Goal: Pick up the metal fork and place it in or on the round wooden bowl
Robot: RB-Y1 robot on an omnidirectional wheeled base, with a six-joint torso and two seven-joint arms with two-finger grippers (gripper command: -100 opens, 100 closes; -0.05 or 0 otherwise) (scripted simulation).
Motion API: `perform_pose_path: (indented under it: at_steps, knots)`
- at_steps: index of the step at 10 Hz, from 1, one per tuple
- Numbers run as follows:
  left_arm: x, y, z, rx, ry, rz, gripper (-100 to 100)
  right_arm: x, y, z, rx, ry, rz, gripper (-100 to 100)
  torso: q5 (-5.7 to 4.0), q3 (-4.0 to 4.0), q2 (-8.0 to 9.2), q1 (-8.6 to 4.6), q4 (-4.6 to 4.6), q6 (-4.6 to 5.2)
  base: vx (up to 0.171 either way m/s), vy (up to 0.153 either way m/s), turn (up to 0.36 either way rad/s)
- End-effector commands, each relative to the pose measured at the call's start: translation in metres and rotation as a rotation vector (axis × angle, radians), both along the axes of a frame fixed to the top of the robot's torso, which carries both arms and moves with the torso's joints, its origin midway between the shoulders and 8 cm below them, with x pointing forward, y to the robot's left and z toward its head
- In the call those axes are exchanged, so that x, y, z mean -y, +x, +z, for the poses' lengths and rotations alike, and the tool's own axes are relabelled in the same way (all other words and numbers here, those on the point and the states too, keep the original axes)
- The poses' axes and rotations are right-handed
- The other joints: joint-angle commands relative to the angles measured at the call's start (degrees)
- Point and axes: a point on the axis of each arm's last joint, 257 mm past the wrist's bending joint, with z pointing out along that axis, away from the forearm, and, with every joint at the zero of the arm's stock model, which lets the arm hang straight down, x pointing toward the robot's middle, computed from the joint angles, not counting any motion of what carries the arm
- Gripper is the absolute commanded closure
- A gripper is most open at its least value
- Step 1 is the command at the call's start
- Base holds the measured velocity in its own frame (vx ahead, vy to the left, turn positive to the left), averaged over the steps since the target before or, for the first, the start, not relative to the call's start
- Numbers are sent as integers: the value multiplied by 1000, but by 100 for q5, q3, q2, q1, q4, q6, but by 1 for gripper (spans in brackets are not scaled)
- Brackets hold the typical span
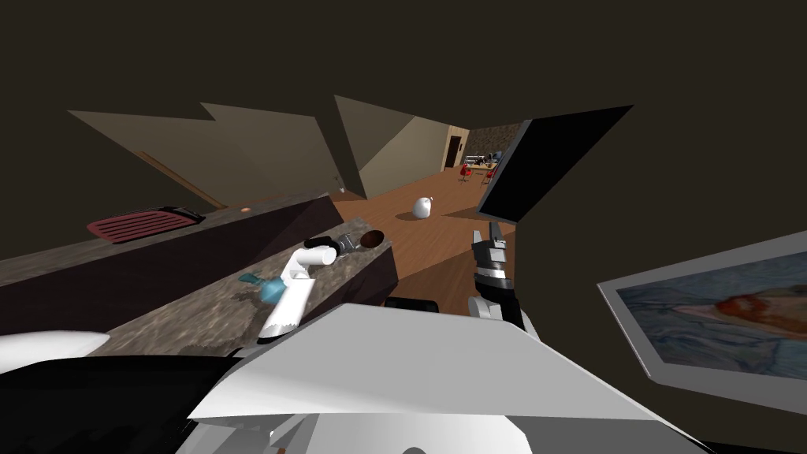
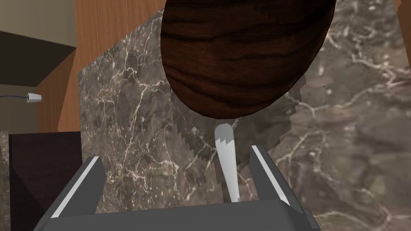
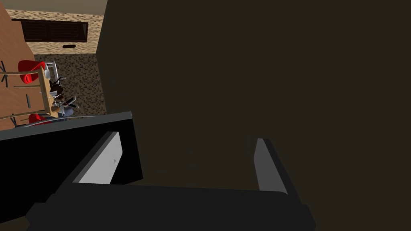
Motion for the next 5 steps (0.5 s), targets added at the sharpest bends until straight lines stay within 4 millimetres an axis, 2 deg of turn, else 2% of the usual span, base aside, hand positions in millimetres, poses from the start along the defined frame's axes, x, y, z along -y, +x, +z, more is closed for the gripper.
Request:
perform_pose_path:
  at_steps: [1, 5]
  knots:
    - [-2, -5, -10, -44, -22, 13, -100, 0, 0, 0, 0, 0, 0, 0, 0, 0, 0, 0, 0, 0, 6, 12, -14]
    - [-8, -16, -30, -156, -95, 59, -100, 0, 0, 0, 0, 0, 0, 0, 1, -1, -1, 4, 0, -1, 8, 19, -9]
